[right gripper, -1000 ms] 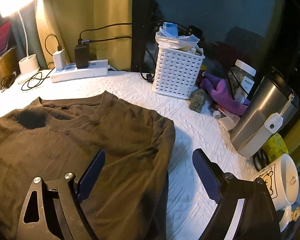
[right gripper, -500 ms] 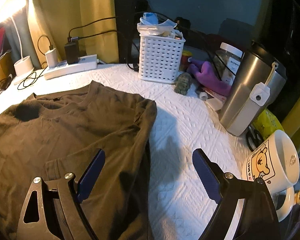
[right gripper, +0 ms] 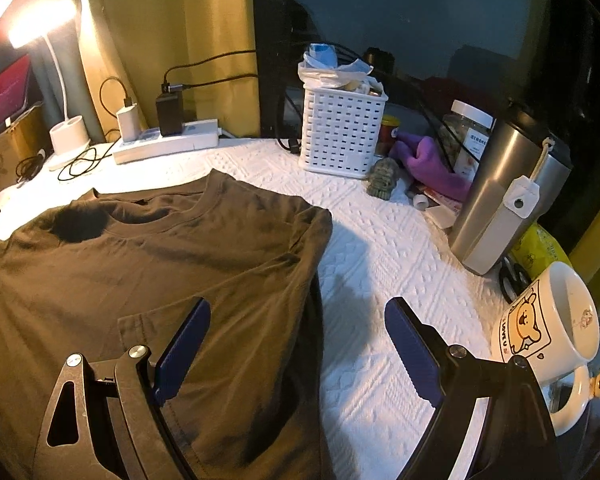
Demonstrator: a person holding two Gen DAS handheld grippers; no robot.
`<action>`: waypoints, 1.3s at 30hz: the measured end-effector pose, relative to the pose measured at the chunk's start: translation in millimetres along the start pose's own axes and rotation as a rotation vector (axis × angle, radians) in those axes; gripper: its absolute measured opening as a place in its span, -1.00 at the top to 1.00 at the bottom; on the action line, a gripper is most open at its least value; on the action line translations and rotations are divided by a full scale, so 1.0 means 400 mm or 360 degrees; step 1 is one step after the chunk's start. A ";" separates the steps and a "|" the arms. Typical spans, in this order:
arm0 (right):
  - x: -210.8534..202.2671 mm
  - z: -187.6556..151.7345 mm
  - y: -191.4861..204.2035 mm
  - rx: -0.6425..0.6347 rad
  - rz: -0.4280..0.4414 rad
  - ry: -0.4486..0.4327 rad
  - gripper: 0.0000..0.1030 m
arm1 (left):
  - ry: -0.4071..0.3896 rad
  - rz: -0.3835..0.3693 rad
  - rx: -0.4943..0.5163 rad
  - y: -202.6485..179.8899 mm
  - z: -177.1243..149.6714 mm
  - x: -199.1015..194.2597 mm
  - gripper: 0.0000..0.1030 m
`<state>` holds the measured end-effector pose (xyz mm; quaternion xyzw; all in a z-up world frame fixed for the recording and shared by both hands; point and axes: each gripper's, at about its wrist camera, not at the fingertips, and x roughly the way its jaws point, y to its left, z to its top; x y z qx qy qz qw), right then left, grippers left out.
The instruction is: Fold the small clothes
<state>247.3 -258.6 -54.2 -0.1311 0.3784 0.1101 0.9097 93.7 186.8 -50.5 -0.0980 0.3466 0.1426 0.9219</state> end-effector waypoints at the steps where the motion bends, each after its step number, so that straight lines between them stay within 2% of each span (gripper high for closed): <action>1: -0.004 -0.001 -0.001 0.0006 0.0001 -0.0008 -0.74 | -0.0020 -0.0043 0.0028 -0.026 0.009 -0.014 0.95; 6: -0.034 -0.013 -0.003 0.0025 0.0013 -0.0043 -0.74 | -0.0033 -0.0270 0.0172 -0.167 0.025 -0.038 0.95; 9: -0.050 -0.026 -0.012 0.0048 0.0014 -0.0058 -0.74 | 0.0010 -0.0386 0.0263 -0.257 0.013 -0.026 0.95; 12: -0.064 -0.038 -0.026 0.0071 0.0012 -0.0069 -0.74 | 0.0080 -0.0479 0.0318 -0.337 -0.006 0.015 0.94; 15: -0.078 -0.050 -0.039 0.0092 0.0002 -0.0081 -0.74 | 0.0265 -0.0617 0.0269 -0.386 -0.034 0.078 0.93; 16: -0.081 -0.054 -0.042 0.0098 0.0000 -0.0081 -0.74 | 0.0362 -0.0695 0.0250 -0.396 -0.043 0.100 0.84; 18: -0.088 -0.062 -0.047 0.0102 -0.0008 -0.0080 -0.74 | 0.0399 -0.0763 0.0244 -0.390 -0.049 0.089 0.32; 19: -0.090 -0.064 -0.049 0.0103 -0.0010 -0.0079 -0.74 | 0.0377 -0.0774 0.0248 -0.384 -0.052 0.063 -0.09; 20: -0.094 -0.068 -0.051 0.0101 -0.0013 -0.0079 -0.74 | 0.0350 -0.0768 0.0254 -0.367 -0.054 0.036 -0.22; 24: -0.101 -0.079 -0.046 0.0092 -0.0023 -0.0075 -0.74 | 0.0272 -0.0639 0.0222 -0.249 -0.061 -0.039 -0.28; 26: -0.097 -0.084 -0.038 0.0084 -0.0023 -0.0066 -0.74 | 0.0257 -0.0567 0.0222 -0.193 -0.080 -0.046 -0.36; 28: -0.091 -0.086 -0.027 0.0074 -0.0017 -0.0054 -0.74 | 0.0301 -0.0522 0.0235 -0.159 -0.108 -0.022 -0.36; 35: -0.091 -0.068 0.032 -0.0002 0.0009 -0.0047 -0.74 | 0.0303 -0.0572 0.0295 -0.159 -0.139 0.054 -0.36; 39: -0.098 -0.061 0.046 -0.0012 0.0005 -0.0052 -0.74 | 0.0226 -0.0629 0.0365 -0.175 -0.138 0.055 -0.35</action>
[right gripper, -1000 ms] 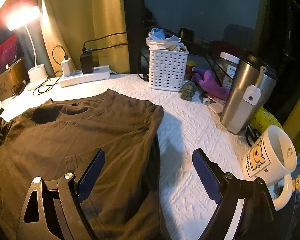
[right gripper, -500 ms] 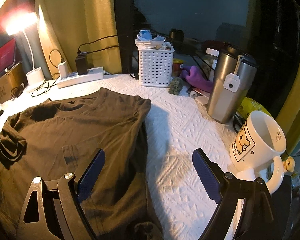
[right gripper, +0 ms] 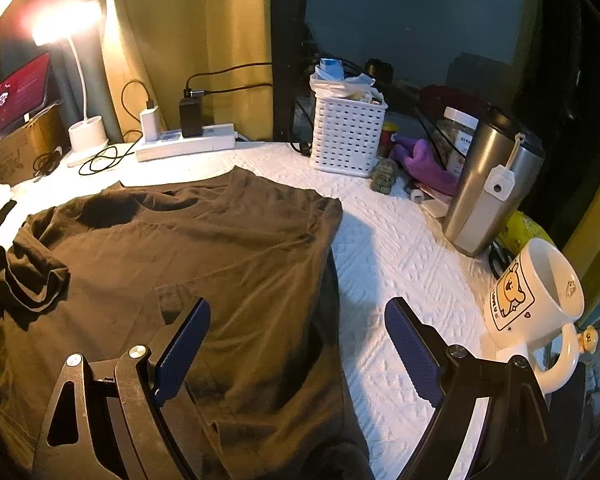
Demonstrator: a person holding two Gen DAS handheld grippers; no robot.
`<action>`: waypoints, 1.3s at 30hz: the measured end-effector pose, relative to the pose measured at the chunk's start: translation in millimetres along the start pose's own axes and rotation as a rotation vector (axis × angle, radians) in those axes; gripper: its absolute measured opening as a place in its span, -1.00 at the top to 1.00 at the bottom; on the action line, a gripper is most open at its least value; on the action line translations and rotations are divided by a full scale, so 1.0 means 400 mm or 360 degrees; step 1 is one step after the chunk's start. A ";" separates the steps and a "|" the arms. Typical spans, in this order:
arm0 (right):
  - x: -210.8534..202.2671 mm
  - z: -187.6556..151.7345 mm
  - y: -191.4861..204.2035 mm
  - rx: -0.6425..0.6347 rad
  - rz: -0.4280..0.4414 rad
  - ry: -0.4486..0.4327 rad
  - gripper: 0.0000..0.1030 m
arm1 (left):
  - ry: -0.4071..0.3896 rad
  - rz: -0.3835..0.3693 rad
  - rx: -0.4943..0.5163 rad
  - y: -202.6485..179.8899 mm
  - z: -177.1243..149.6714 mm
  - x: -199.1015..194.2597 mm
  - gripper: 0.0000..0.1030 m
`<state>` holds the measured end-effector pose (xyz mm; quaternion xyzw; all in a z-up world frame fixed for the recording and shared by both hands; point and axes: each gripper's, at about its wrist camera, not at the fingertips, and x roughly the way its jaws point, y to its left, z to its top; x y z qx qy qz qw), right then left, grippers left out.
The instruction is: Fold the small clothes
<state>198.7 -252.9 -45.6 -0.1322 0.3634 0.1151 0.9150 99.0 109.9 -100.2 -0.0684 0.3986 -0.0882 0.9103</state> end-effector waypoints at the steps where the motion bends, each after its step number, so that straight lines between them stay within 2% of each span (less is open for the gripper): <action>1: 0.000 0.000 0.001 0.0003 -0.0003 0.0002 -0.74 | -0.0018 -0.0031 0.0027 -0.007 0.001 0.001 -0.18; 2: 0.000 0.000 0.000 0.0002 -0.0001 0.0003 -0.74 | -0.0014 -0.0087 0.0044 -0.014 0.002 0.005 0.15; 3: 0.001 0.000 0.001 0.0006 -0.0001 0.0008 -0.74 | 0.0028 -0.0097 0.0091 -0.027 0.001 0.018 0.31; 5: 0.005 -0.003 0.001 0.0014 0.0002 0.0015 -0.74 | 0.0076 -0.0089 0.0138 -0.040 -0.004 0.034 0.82; 7: 0.008 -0.006 0.000 0.0026 0.0013 0.0023 -0.74 | 0.0127 -0.0076 0.0159 -0.047 -0.013 0.040 0.85; 11: 0.017 -0.013 -0.008 0.0045 0.0022 0.0035 -0.74 | 0.0105 -0.0043 0.0269 -0.084 -0.025 -0.008 0.86; 14: 0.025 -0.020 -0.017 0.0061 0.0025 0.0044 -0.74 | 0.0146 -0.0080 0.0348 -0.122 -0.042 -0.035 0.87; 16: 0.032 -0.022 -0.018 0.0069 0.0030 0.0052 -0.74 | 0.0243 -0.0160 0.0367 -0.146 -0.061 -0.028 0.86; 19: 0.040 -0.024 -0.016 0.0070 0.0047 0.0054 -0.74 | 0.0432 -0.0184 0.0407 -0.171 -0.093 0.003 0.85; 21: 0.045 -0.027 -0.016 0.0071 0.0055 0.0058 -0.74 | 0.0468 -0.0223 0.0384 -0.168 -0.094 -0.003 0.66; 23: 0.046 -0.029 -0.019 0.0076 0.0058 0.0058 -0.74 | 0.0474 -0.0291 0.0304 -0.141 -0.070 -0.028 -0.01; 25: 0.047 -0.030 -0.026 0.0085 0.0055 0.0058 -0.74 | 0.0389 -0.0284 0.0247 -0.106 -0.036 -0.054 -0.20; 28: 0.052 -0.028 -0.043 0.0108 0.0049 0.0054 -0.74 | 0.0314 -0.0220 0.0087 -0.024 0.024 -0.048 -0.20; 30: 0.053 -0.025 -0.051 0.0114 0.0049 0.0050 -0.74 | 0.0288 -0.0225 0.0013 0.020 0.049 -0.019 -0.20; 32: 0.054 -0.022 -0.057 0.0116 0.0048 0.0048 -0.74 | 0.0331 -0.0213 -0.0081 0.059 0.065 0.037 -0.20; 35: 0.059 -0.019 -0.067 0.0121 0.0041 0.0055 -0.74 | 0.0407 -0.0260 -0.0199 0.084 0.070 0.101 -0.20; 37: 0.061 -0.018 -0.073 0.0127 0.0030 0.0062 -0.74 | 0.0428 -0.0380 -0.0311 0.097 0.068 0.130 -0.20; 39: 0.066 -0.017 -0.081 0.0139 0.0021 0.0070 -0.74 | 0.0395 -0.0447 -0.0376 0.105 0.073 0.129 -0.19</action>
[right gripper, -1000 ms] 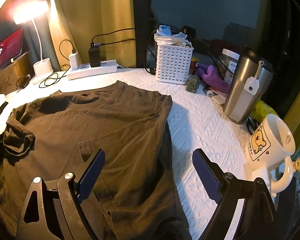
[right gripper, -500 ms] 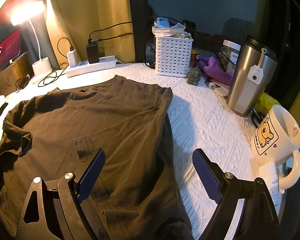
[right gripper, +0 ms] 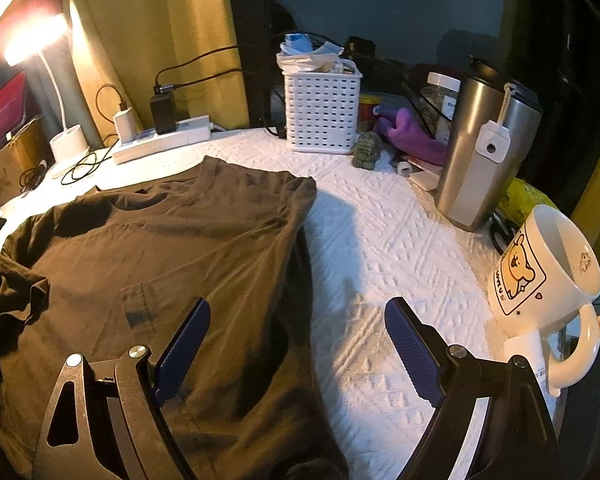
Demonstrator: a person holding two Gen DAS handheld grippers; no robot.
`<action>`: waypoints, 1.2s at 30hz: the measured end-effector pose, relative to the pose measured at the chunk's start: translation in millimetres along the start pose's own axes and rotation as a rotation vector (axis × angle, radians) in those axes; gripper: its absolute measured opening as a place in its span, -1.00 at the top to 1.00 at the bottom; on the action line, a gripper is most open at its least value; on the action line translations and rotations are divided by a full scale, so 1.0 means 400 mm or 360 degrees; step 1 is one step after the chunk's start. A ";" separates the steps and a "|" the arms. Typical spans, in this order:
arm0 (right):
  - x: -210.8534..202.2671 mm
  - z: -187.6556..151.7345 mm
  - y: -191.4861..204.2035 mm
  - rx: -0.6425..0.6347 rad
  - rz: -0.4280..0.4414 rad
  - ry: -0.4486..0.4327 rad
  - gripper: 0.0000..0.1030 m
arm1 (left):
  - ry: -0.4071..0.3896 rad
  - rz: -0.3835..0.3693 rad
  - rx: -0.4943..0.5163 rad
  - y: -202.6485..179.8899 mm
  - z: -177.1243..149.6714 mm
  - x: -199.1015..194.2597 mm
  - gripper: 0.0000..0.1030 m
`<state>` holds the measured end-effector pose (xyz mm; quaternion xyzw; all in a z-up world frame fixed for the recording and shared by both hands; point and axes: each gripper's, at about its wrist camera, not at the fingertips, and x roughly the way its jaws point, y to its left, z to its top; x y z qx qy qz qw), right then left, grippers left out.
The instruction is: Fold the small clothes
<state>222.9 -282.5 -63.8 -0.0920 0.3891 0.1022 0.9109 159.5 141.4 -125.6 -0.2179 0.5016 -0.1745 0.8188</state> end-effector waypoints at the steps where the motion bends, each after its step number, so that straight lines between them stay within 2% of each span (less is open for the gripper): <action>1: 0.003 0.000 -0.003 0.0006 -0.0006 0.0005 -0.74 | 0.0005 -0.0062 -0.0044 0.009 0.007 0.004 -0.19; 4: 0.018 0.000 -0.008 0.0017 -0.0013 0.0026 -0.74 | -0.0019 -0.0174 -0.0179 0.027 0.028 0.006 -0.19; 7: 0.030 0.003 -0.002 0.0009 -0.0007 0.0039 -0.74 | -0.0091 -0.0176 -0.0217 0.031 0.055 0.011 -0.15; 8: 0.034 0.006 0.000 0.0006 -0.0004 0.0041 -0.74 | -0.0120 -0.0161 -0.0228 0.033 0.059 0.012 0.16; 10: 0.040 0.012 0.004 -0.0001 0.0002 0.0045 -0.74 | -0.0152 -0.0086 -0.0266 0.043 0.068 0.014 0.63; 12: 0.044 0.018 0.008 -0.0007 0.0005 0.0046 -0.74 | -0.0183 -0.0017 -0.0283 0.060 0.078 0.008 0.72; 15: 0.050 0.024 0.011 -0.0012 0.0009 0.0048 -0.74 | -0.0223 0.0224 -0.0182 0.048 0.102 -0.002 0.77; 17: 0.055 0.026 0.013 -0.0014 0.0009 0.0053 -0.74 | -0.0234 0.0457 -0.0035 0.017 0.112 -0.005 0.78; 19: 0.059 0.026 0.014 -0.0016 0.0009 0.0058 -0.74 | -0.0264 0.0783 0.0199 -0.033 0.113 -0.001 0.77; 22: 0.067 0.021 0.016 -0.0016 0.0007 0.0069 -0.74 | -0.0278 0.0976 0.0344 -0.038 0.110 -0.003 0.77; 23: 0.070 0.021 0.015 -0.0014 0.0010 0.0073 -0.74 | -0.0269 0.1005 0.0356 -0.030 0.111 0.001 0.77; 26: 0.077 0.017 0.012 -0.0018 0.0011 0.0090 -0.74 | -0.0268 0.0953 0.0332 -0.018 0.112 -0.015 0.77; 27: 0.077 0.017 0.012 -0.0022 0.0009 0.0091 -0.74 | -0.0273 0.0903 0.0316 -0.017 0.113 -0.031 0.77; 28: 0.076 0.017 0.012 -0.0025 0.0009 0.0089 -0.74 | -0.0275 0.0749 0.0237 -0.003 0.117 -0.063 0.77; 31: 0.074 0.020 0.005 -0.0032 0.0000 0.0084 -0.74 | -0.0280 0.0455 0.0097 0.023 0.144 -0.114 0.76; 32: 0.076 0.022 0.002 -0.0036 -0.0006 0.0083 -0.74 | -0.0304 0.0438 0.0091 0.026 0.156 -0.124 0.76; 36: 0.079 0.039 -0.009 -0.0049 -0.0025 0.0070 -0.74 | -0.0387 0.0546 0.0097 0.058 0.227 -0.136 0.76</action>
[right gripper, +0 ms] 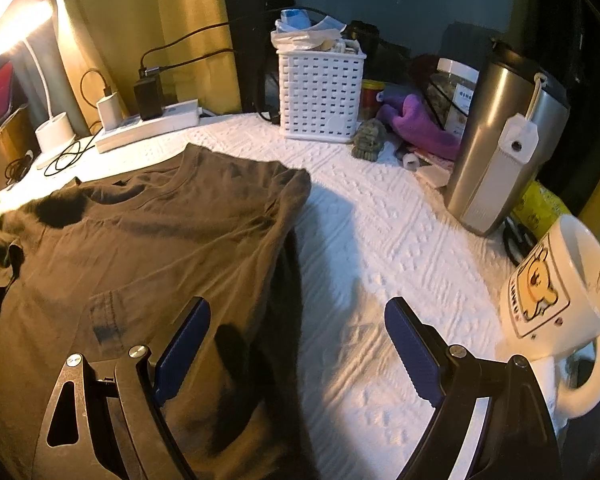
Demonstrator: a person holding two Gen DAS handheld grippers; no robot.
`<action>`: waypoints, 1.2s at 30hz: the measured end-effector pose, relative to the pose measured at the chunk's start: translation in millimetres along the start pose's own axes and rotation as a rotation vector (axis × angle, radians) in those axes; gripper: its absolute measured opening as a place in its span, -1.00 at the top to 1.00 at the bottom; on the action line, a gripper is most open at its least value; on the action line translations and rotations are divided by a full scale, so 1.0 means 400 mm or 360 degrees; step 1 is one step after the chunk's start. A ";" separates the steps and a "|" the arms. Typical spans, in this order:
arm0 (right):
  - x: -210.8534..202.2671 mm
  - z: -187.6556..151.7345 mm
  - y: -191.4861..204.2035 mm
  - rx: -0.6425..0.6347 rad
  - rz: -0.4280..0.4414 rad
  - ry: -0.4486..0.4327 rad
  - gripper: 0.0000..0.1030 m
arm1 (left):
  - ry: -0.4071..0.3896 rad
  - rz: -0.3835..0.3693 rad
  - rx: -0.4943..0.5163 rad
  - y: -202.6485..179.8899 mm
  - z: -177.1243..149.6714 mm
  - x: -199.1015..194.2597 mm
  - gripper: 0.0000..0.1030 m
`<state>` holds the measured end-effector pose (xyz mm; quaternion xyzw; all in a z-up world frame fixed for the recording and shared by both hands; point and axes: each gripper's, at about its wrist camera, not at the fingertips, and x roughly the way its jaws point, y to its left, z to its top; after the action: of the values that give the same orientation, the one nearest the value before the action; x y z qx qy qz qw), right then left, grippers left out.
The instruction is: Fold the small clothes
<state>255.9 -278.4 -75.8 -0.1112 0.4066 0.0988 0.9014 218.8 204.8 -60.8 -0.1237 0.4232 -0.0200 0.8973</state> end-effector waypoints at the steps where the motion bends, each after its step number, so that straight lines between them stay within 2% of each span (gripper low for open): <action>1: -0.002 0.004 0.000 -0.0005 -0.0002 -0.0006 -0.74 | 0.0005 0.0015 0.0026 -0.006 0.011 0.014 0.76; 4: -0.008 0.020 0.006 -0.0031 -0.0002 -0.0026 -0.74 | 0.0079 -0.0017 0.0156 -0.063 0.032 0.085 0.76; 6: -0.010 0.026 0.013 -0.0047 0.0004 -0.0035 -0.74 | 0.0145 -0.0085 0.0241 -0.115 0.035 0.129 0.71; 8: -0.010 0.033 0.018 -0.0057 0.0007 -0.0041 -0.74 | 0.0225 -0.0140 0.0354 -0.179 0.032 0.178 0.27; 9: -0.009 0.035 0.019 -0.0059 0.0008 -0.0042 -0.74 | 0.0261 -0.0155 0.0404 -0.207 0.028 0.202 0.20; 11: -0.003 0.043 0.020 -0.0058 0.0010 -0.0044 -0.74 | 0.0328 -0.0153 0.0495 -0.251 0.024 0.247 0.18; 14: 0.006 0.051 0.019 -0.0063 0.0010 -0.0045 -0.74 | 0.0442 -0.0067 0.0580 -0.287 0.021 0.309 0.18; 15: 0.011 0.055 0.018 -0.0065 0.0012 -0.0044 -0.74 | 0.0400 -0.0079 0.0592 -0.293 0.024 0.310 0.19; 16: 0.017 0.060 0.017 -0.0068 0.0013 -0.0042 -0.74 | 0.0400 -0.0093 0.0601 -0.297 0.025 0.313 0.43; 17: 0.025 0.064 0.015 -0.0072 0.0011 -0.0039 -0.74 | 0.0394 -0.0135 0.0610 -0.303 0.026 0.311 0.96; 20: 0.051 0.073 0.008 -0.0071 0.0016 -0.0023 -0.74 | 0.0307 0.0046 0.0737 -0.331 0.029 0.306 0.97; 22: 0.067 0.077 0.005 -0.0073 0.0020 -0.0012 -0.74 | 0.0245 0.0156 0.0746 -0.328 0.045 0.315 0.98; 27: 0.098 0.089 0.014 -0.0100 0.0029 0.0008 -0.74 | 0.0261 0.0174 0.0712 -0.322 0.073 0.344 0.96; 28: 0.098 0.090 0.017 -0.0109 0.0028 0.0007 -0.74 | 0.0280 0.0176 0.0691 -0.323 0.079 0.338 0.88; 33: 0.067 0.087 0.033 -0.0138 0.0016 -0.0021 -0.74 | 0.0154 0.0205 0.0612 -0.296 0.080 0.221 0.87; 34: 0.059 0.085 0.035 -0.0143 0.0013 -0.0027 -0.74 | 0.0126 0.0201 0.0598 -0.283 0.071 0.189 0.79; 35: 0.046 0.080 0.038 -0.0149 0.0011 -0.0034 -0.74 | 0.0105 0.0196 0.0588 -0.276 0.061 0.159 0.54; 36: 0.032 0.073 0.041 -0.0156 0.0008 -0.0041 -0.74 | 0.0082 0.0187 0.0578 -0.269 0.046 0.122 0.38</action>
<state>280.8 -253.5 -68.7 -0.1530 0.3900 0.1225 0.8997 271.5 97.8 -60.5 0.0658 0.4420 -0.0468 0.8934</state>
